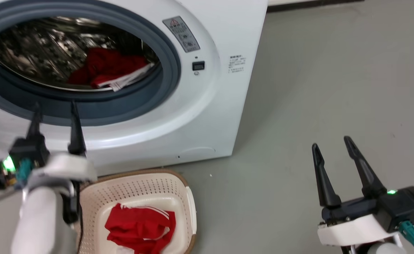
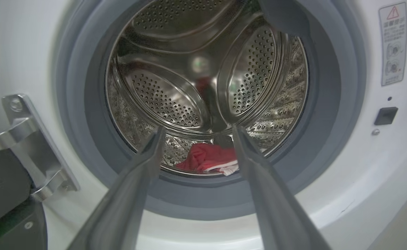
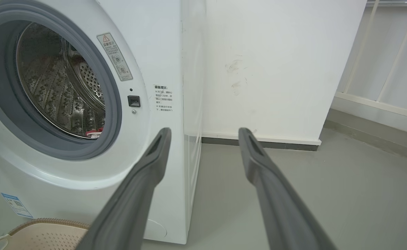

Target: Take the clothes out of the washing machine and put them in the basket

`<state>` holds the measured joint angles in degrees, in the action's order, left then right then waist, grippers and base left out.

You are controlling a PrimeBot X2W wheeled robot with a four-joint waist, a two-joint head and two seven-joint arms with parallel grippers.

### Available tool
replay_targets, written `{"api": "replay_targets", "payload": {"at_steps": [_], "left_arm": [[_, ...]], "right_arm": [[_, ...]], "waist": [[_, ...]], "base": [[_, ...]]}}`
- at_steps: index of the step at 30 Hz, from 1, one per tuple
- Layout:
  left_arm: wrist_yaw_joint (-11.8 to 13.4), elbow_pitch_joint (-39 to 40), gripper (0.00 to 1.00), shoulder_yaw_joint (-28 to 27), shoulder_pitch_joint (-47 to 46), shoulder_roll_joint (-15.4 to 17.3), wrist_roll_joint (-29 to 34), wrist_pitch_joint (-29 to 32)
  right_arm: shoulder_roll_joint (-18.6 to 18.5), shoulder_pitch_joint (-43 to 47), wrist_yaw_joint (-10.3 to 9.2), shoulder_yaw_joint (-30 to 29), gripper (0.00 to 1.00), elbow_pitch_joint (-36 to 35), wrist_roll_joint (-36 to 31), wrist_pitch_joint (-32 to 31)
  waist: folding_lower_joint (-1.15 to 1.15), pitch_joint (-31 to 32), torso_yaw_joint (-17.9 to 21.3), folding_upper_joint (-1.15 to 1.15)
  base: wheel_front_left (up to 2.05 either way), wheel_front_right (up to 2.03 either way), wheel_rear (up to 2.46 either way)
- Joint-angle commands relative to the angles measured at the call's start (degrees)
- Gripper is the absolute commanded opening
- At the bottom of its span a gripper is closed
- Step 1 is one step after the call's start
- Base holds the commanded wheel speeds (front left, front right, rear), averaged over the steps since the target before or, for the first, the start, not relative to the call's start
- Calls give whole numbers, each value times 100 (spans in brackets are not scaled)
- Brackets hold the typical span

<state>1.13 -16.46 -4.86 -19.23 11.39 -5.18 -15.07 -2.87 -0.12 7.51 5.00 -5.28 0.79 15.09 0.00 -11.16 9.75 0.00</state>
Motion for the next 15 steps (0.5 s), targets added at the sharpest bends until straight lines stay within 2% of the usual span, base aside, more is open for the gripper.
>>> {"api": "replay_targets", "payload": {"at_steps": [1,6,15], "left_arm": [[-71,-203,100,-11,-371,124,61,-15],[-283,-1055,100,102,-1444,468,139,48],[-614,-2163,100,366,-3232,947,185,802]], "right_arm": [[0,-142,-4,32,100,-51,32,12],[-1,-415,-4,77,100,-125,120,12],[-1,-861,-4,160,100,-261,311,12]], "waist": [[0,-273,106,0],[0,-766,239,0],[0,-1522,476,0]], "base": [[0,0,0],[0,0,0],[0,0,0]]}}
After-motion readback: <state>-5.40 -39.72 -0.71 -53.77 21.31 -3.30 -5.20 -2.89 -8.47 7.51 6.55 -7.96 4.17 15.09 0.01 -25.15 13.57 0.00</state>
